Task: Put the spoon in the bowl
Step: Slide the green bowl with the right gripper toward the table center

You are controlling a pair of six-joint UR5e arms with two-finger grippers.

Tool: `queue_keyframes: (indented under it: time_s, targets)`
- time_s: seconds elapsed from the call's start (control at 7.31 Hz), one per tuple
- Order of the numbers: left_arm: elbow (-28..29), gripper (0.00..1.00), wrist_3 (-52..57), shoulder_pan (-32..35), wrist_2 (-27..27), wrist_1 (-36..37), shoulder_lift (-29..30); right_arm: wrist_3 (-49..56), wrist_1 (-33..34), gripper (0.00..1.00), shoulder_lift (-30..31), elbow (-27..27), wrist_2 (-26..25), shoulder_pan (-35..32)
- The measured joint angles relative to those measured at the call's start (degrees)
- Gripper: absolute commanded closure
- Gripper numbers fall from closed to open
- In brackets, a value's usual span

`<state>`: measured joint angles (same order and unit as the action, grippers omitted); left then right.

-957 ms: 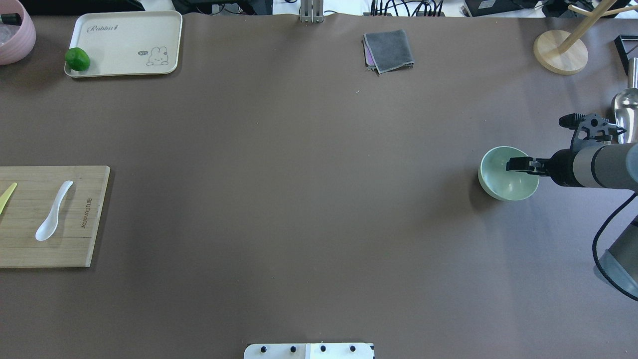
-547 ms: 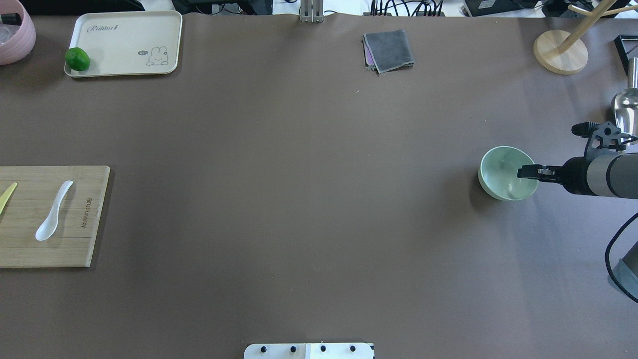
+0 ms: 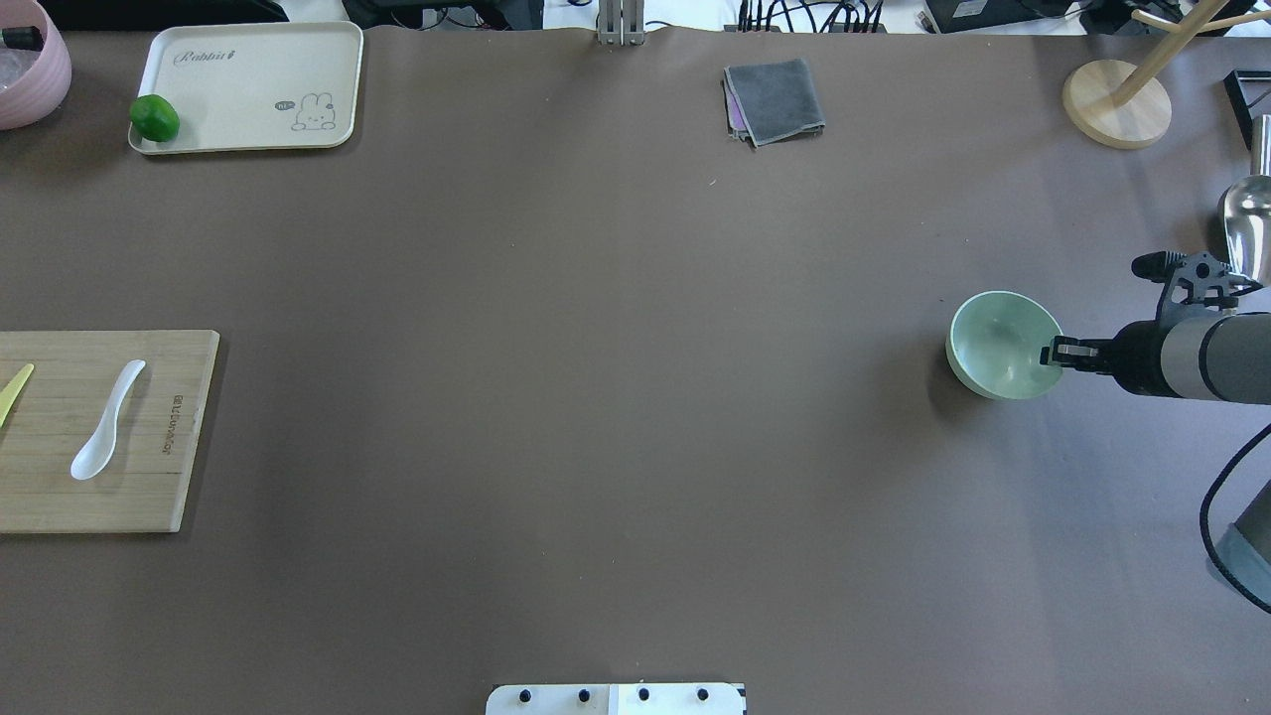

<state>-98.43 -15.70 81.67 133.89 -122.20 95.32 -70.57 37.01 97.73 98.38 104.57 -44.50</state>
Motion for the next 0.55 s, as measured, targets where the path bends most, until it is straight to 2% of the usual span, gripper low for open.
queue_keyframes:
  time_s: [0.27, 0.55]
  targets:
    - [0.1, 0.02, -0.2, -0.2, -0.1, -0.4, -0.3, -3.3, 2.8, 1.0, -2.4, 3.0, 0.2, 0.3]
    - [0.1, 0.02, -0.2, -0.2, 0.0, -0.4, -0.6, -11.4, 14.6, 1.0, -12.2, 6.5, -1.7, 3.0]
